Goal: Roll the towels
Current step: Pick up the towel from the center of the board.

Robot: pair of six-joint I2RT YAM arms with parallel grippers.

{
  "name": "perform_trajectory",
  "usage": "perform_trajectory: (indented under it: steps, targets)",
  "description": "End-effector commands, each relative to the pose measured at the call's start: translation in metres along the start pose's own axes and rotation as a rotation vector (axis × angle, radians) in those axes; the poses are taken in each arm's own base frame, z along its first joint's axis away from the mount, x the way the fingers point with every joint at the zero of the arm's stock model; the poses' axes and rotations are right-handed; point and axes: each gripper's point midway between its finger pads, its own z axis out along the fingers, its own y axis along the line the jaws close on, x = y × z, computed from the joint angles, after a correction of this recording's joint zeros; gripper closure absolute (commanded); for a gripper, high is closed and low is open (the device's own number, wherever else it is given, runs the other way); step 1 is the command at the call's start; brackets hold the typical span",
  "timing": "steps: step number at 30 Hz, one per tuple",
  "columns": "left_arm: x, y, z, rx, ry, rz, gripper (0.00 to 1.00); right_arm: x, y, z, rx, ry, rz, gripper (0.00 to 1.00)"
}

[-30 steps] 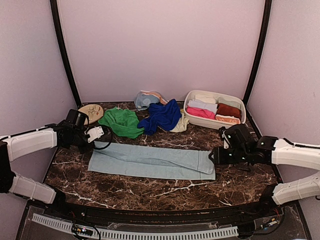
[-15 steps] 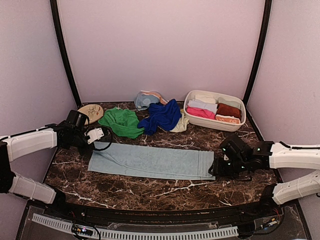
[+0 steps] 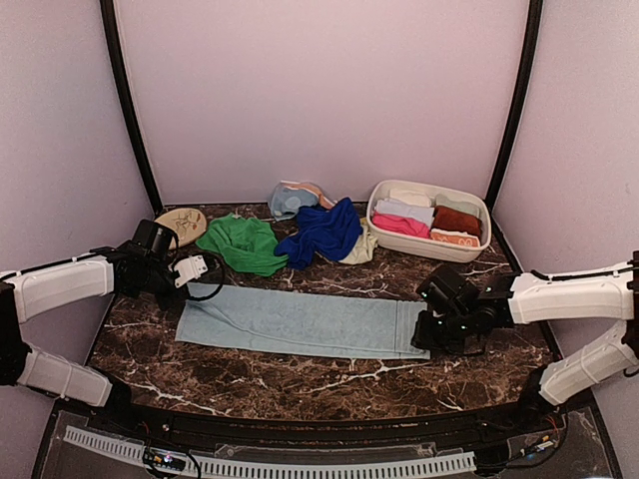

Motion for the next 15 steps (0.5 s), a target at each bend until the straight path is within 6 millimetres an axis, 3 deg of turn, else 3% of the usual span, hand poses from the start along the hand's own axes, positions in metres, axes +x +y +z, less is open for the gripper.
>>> perform_trajectory:
  steps: [1, 15]
  targets:
    - [-0.003, 0.000, -0.008, 0.001, -0.019, -0.006, 1.00, -0.012, 0.008, 0.002, 0.015, -0.047, 0.022, 0.67]
    - [-0.006, 0.000, -0.010, 0.006, -0.032, -0.011, 1.00, -0.008, -0.010, 0.008, 0.115, -0.027, 0.045, 0.69]
